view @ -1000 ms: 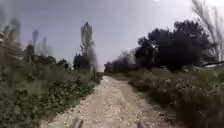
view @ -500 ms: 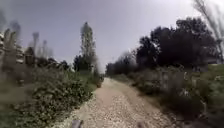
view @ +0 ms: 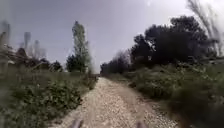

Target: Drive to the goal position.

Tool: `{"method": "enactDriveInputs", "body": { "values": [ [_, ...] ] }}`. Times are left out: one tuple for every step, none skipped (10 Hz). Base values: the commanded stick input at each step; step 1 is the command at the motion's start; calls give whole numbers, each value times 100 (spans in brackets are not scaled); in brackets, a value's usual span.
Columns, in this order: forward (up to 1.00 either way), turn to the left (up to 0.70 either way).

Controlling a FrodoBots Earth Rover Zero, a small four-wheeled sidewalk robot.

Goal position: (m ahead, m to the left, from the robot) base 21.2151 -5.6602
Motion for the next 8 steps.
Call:
{"method": "enactDriveInputs", "body": {
  "values": [
    [85,0],
    [85,0],
    [85,0],
    [85,0],
    [85,0],
    [85,0],
    [85,0],
    [85,0]
  ]
}}
